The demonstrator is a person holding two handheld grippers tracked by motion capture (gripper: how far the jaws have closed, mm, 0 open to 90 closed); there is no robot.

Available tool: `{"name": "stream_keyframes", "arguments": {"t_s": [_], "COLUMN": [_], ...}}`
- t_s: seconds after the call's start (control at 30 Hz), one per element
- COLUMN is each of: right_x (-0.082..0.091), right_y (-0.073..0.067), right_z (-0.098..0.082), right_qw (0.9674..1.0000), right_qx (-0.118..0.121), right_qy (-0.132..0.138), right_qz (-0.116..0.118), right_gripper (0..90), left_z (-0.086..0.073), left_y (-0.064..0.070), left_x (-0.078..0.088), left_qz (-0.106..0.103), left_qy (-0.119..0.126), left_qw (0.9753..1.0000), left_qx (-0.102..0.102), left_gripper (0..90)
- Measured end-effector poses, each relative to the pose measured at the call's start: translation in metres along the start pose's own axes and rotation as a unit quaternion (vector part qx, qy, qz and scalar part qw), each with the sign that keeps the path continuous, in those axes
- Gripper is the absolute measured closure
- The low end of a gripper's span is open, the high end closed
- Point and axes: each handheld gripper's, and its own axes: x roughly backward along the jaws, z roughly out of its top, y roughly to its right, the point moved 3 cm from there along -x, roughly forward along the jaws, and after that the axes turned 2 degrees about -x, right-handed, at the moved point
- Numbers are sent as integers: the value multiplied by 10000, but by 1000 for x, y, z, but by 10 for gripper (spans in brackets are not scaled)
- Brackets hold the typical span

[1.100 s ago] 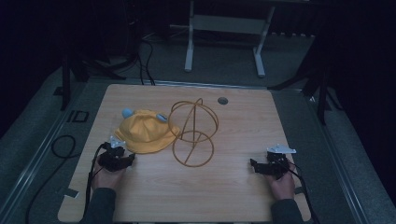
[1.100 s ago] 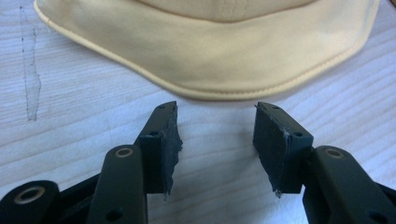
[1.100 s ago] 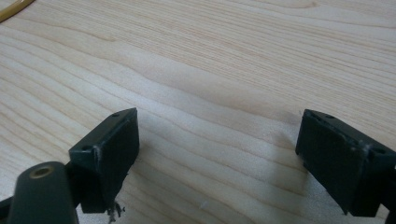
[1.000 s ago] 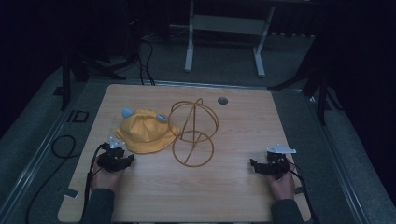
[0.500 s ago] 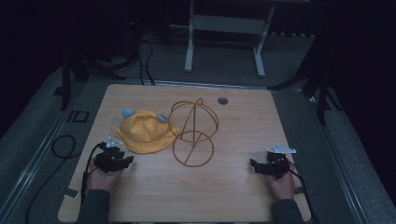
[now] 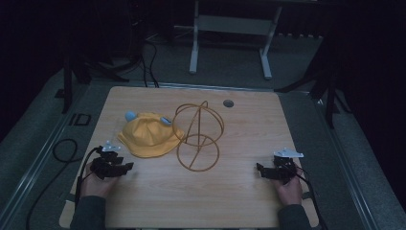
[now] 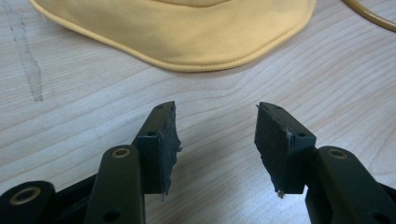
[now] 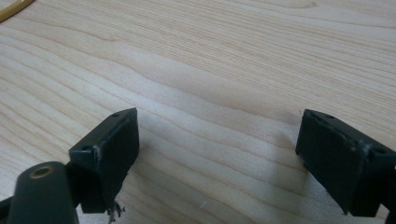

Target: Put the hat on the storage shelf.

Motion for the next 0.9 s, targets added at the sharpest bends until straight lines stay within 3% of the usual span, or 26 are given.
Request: {"name": "stream_keyframes", "arguments": {"t_s": [0.6, 0.7, 0.9], "right_x": [0, 0, 0], "right_y": [0, 0, 0], "right_z": [0, 0, 0], "right_qw": [10000, 10000, 10000], "right_qx": [-5, -3, -3], "right_qy": [-5, 1, -1], "right_qz": [8, 9, 11], "right_gripper": [134, 134, 134], "left_z": [12, 18, 25], "left_y": [-1, -2, -7], "left_x": [18, 22, 29], "left_qz": [-348, -375, -374], "left_qy": [-165, -263, -284], "left_qw": [9984, 9971, 9970], "left_qx": [-418, -606, -619], "left_gripper": [490, 507, 531]}}
